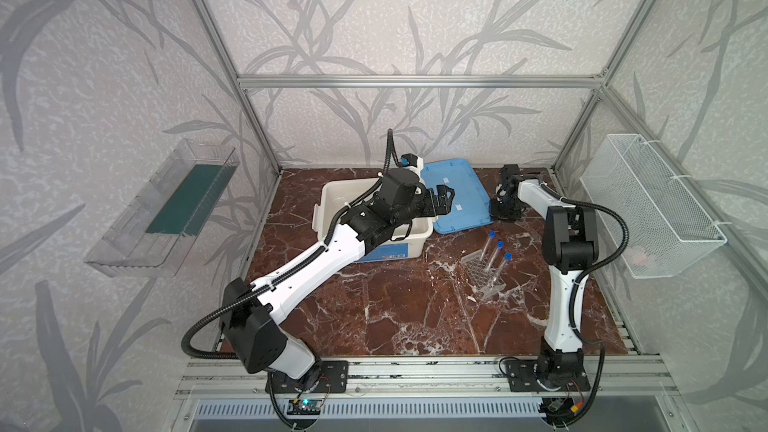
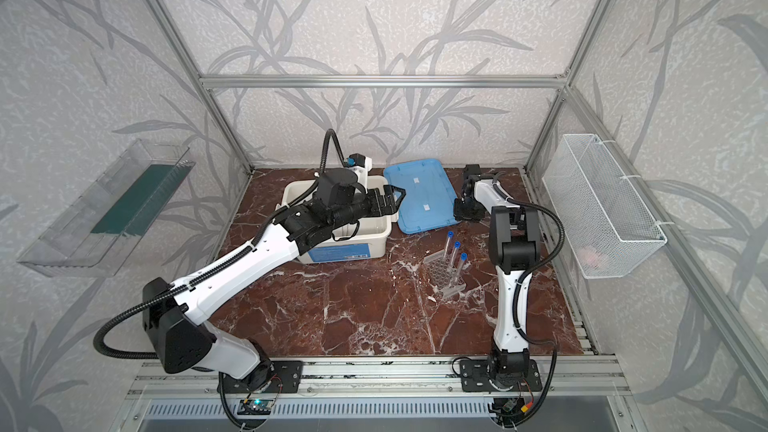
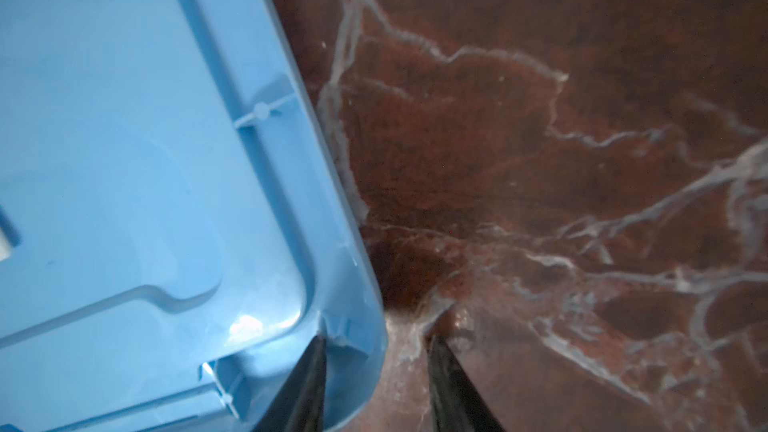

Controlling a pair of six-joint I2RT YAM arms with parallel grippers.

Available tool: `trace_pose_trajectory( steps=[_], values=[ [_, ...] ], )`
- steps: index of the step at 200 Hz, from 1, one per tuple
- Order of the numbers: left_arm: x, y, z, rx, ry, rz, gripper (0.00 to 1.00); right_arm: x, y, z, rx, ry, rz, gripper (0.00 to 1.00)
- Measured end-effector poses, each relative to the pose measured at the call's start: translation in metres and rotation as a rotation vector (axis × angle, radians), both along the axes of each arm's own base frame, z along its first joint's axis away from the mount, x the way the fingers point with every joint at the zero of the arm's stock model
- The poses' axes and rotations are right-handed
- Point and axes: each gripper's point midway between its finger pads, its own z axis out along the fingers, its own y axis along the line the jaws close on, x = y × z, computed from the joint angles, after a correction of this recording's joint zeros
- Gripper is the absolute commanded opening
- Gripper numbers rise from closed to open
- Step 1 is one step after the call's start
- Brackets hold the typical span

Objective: Organize the chemistry lab equipment
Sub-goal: 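Raise the left gripper from the bin while the right reaches the blue lid edge, then close the right gripper on the blue lid's edge farthest from the bin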

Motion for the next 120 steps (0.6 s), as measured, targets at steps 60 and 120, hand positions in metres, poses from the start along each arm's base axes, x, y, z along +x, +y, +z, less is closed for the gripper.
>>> trace_pose_trajectory(
  steps=[60,120],
  values=[
    [0.001,0.001,0.000,0.004,-0.004,0.008,0.99,0.013,0.001,-0.001,0.012,-0.009,-0.007,0.17],
    [0.002,0.005,-0.004,0.020,0.004,0.023,0.99,0.006,-0.001,0.002,0.026,-0.042,-0.034,0.00]
  ],
)
